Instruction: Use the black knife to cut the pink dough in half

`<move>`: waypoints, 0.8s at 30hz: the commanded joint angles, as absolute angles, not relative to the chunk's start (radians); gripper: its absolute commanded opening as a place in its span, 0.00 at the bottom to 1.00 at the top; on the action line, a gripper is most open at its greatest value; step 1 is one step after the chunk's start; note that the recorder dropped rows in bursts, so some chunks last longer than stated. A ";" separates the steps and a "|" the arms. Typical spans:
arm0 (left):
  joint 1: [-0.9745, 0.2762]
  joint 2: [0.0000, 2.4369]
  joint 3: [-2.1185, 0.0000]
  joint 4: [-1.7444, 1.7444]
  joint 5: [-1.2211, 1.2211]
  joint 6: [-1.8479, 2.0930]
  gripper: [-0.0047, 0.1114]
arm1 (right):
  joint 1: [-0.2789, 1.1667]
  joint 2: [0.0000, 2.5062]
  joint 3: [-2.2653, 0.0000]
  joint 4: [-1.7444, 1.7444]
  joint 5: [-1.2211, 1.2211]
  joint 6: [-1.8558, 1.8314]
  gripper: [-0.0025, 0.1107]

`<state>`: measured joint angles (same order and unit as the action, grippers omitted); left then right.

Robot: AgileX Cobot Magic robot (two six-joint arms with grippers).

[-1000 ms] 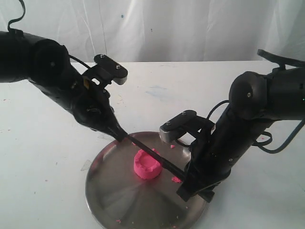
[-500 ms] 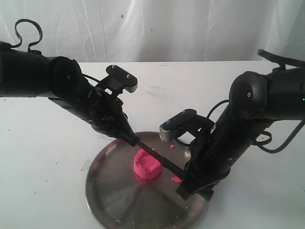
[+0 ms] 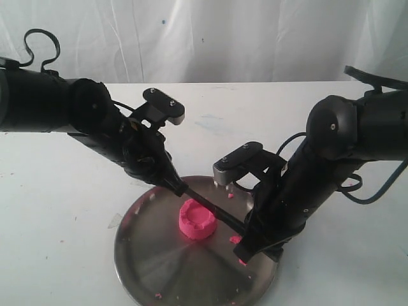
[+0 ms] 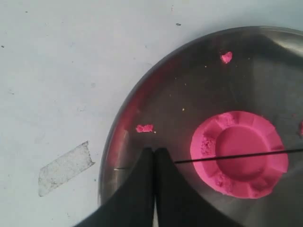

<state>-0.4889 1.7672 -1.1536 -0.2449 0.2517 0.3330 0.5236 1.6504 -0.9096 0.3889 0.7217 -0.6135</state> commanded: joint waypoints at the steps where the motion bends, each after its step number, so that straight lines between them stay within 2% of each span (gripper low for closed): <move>1: -0.491 1.802 -1.147 -0.262 0.261 0.336 0.04 | 0.528 1.650 -0.906 0.395 0.717 -0.625 0.02; 24: -0.491 1.805 -1.147 -0.262 0.261 0.336 0.04 | 0.528 1.650 -0.906 0.385 0.736 -0.627 0.02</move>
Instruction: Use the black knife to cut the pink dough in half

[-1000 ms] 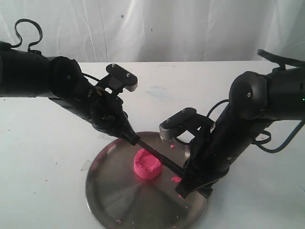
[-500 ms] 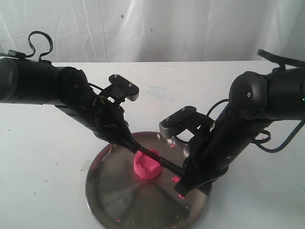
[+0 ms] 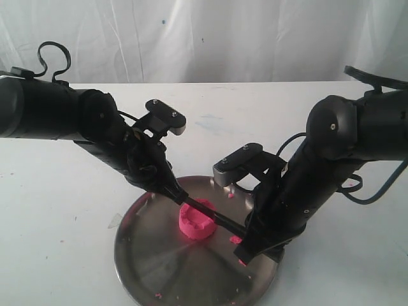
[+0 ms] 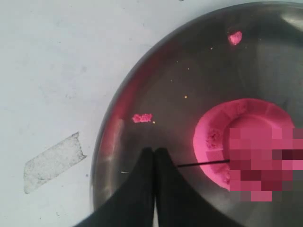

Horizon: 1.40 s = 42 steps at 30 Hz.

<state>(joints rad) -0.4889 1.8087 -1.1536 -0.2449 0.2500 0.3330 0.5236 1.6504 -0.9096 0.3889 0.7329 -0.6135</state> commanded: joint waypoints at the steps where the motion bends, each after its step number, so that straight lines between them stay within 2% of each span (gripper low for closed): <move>1: -0.491 1.805 -1.147 -0.262 0.261 0.336 0.04 | 0.528 1.650 -0.906 0.385 0.736 -0.627 0.02; 42: -0.491 1.840 -1.147 -0.262 0.260 0.336 0.04 | 0.528 1.650 -0.906 0.363 0.711 -0.625 0.02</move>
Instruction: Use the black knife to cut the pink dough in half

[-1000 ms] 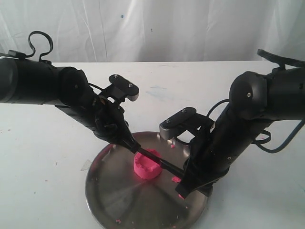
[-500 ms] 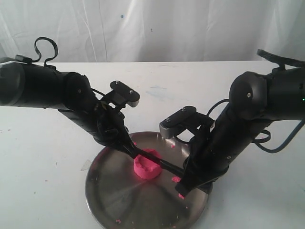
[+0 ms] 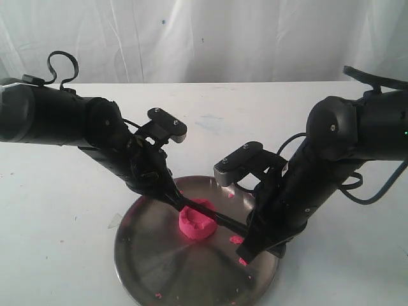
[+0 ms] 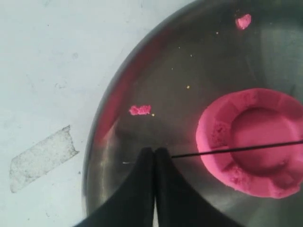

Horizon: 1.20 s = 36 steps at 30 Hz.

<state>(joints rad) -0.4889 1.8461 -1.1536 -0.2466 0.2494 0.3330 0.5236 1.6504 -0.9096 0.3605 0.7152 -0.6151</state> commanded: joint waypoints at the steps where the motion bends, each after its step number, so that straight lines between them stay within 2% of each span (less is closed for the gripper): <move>1: -0.491 1.842 -1.147 -0.265 0.263 0.336 0.04 | 0.528 1.652 -0.906 0.366 0.715 -0.625 0.02; 20: -0.491 1.896 -1.147 -0.273 0.263 0.336 0.04 | 0.528 1.702 -0.906 0.365 0.717 -0.625 0.02; 36: -0.491 1.840 -1.147 -0.292 0.251 0.338 0.04 | 0.528 1.702 -0.906 0.369 0.709 -0.625 0.02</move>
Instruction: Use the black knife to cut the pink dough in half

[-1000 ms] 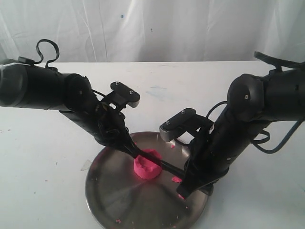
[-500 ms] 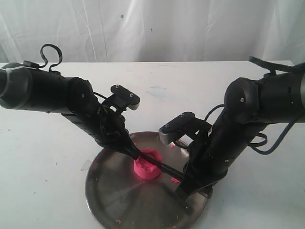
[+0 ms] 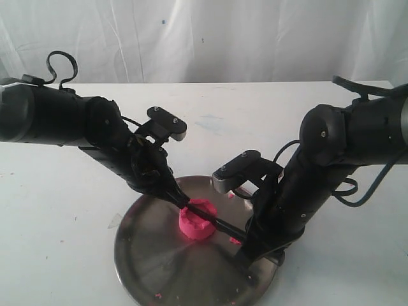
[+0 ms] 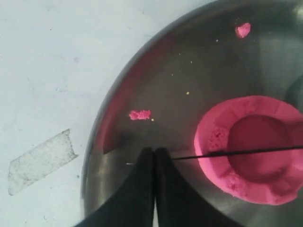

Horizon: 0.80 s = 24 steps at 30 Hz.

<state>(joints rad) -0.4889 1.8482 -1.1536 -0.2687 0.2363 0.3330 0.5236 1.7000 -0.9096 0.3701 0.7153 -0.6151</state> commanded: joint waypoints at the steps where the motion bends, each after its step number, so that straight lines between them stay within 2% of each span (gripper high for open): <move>1: -0.491 1.840 -1.147 -0.292 0.251 0.338 0.04 | 0.528 1.702 -0.906 0.369 0.707 -0.625 0.02; 24: -0.491 1.898 -1.147 -0.314 0.225 0.338 0.04 | 0.528 1.737 -0.906 0.400 0.702 -0.625 0.02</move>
<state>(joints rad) -0.4889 1.8889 -1.1536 -0.3010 0.2071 0.3330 0.5236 1.7213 -0.9096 0.3901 0.7133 -0.6151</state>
